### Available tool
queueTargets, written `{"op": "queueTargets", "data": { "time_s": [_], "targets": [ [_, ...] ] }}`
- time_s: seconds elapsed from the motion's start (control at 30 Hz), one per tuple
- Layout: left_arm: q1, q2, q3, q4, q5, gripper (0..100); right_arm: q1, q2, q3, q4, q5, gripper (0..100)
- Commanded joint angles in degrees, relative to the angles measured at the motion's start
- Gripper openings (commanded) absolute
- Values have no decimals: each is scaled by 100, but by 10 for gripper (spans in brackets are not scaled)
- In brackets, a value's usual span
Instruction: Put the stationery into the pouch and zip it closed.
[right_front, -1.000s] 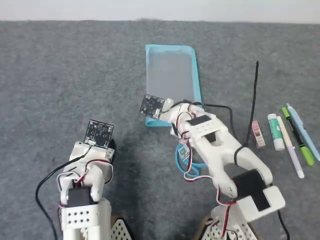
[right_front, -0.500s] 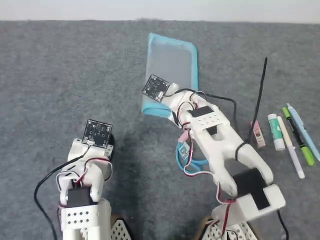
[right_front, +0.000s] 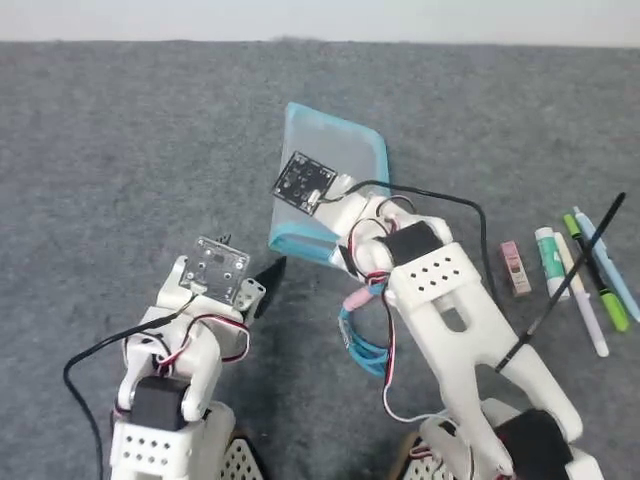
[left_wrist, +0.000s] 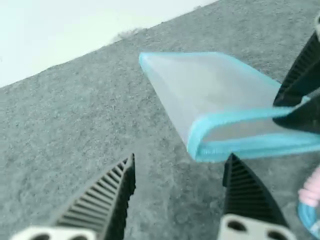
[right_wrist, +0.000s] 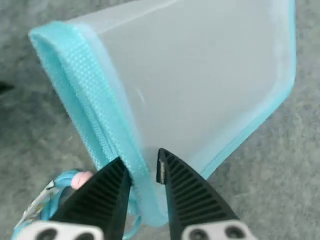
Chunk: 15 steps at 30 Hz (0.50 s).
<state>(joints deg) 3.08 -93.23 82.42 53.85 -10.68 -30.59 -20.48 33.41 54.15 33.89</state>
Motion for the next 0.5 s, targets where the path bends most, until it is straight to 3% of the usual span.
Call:
{"op": "queueTargets", "data": {
  "time_s": [0.0, 0.3, 0.47],
  "targets": [
    [114, -79, -365, -9, 97, 273, -215, -409, -255, 224, -53, 6],
    [62, -70, 338, -624, -141, 269, -752, -1059, -273, 954, -44, 6],
    [70, -79, 505, -800, -158, 209, -725, -1666, -273, 1420, 202, 6]
  ]
}}
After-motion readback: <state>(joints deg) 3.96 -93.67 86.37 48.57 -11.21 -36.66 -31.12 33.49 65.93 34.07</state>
